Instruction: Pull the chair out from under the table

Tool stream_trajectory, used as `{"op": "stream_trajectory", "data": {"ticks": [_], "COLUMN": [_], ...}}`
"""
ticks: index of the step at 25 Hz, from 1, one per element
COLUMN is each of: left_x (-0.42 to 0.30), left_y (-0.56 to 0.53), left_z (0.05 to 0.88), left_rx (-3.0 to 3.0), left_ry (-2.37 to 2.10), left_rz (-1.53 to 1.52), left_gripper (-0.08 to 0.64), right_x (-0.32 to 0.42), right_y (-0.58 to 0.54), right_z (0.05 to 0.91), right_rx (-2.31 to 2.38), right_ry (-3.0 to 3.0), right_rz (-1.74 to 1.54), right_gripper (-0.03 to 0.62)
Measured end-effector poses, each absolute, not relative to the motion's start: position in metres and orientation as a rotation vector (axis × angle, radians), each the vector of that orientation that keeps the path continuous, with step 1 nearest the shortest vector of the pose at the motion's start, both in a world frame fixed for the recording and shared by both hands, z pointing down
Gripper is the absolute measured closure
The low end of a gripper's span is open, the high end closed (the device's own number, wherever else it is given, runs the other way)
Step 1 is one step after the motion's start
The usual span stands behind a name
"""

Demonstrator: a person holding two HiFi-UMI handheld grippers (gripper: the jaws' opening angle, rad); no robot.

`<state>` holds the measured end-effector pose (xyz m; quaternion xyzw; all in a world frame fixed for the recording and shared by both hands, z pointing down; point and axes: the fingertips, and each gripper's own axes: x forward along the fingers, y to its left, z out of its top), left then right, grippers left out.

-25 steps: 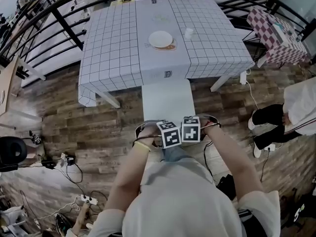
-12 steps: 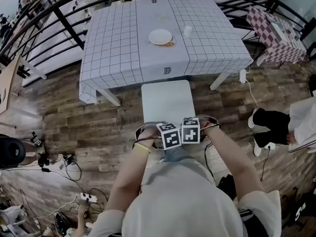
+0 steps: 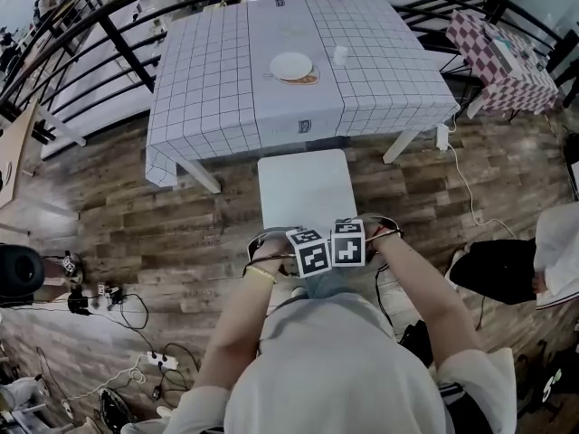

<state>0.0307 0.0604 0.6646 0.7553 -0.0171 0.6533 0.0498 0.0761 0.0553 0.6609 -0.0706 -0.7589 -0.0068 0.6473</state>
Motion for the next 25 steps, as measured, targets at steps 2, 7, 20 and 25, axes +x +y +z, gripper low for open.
{"op": "stream_trajectory", "data": {"ticks": [2, 7, 20, 25], "left_x": [0.032, 0.032, 0.034, 0.032], "left_y": [0.063, 0.073, 0.077, 0.078], "left_z": [0.664, 0.664, 0.664, 0.666], "left_rx": [2.303, 2.3, 2.301, 2.291], "left_ry": [-0.055, -0.054, -0.097, -0.12], "left_rz": [1.988, 1.984, 1.982, 1.975], "left_gripper": [0.476, 0.476, 0.476, 0.472], "right_x": [0.077, 0.078, 0.079, 0.077], "right_y": [0.058, 0.067, 0.072, 0.072], "right_z": [0.661, 0.661, 0.661, 0.662], "right_rx": [-0.161, -0.166, -0.153, -0.134], "right_ry": [-1.724, -1.721, -1.734, -1.753], "right_rz": [-0.017, -0.015, -0.005, -0.002], "right_gripper": [0.511, 0.511, 0.509, 0.508]}}
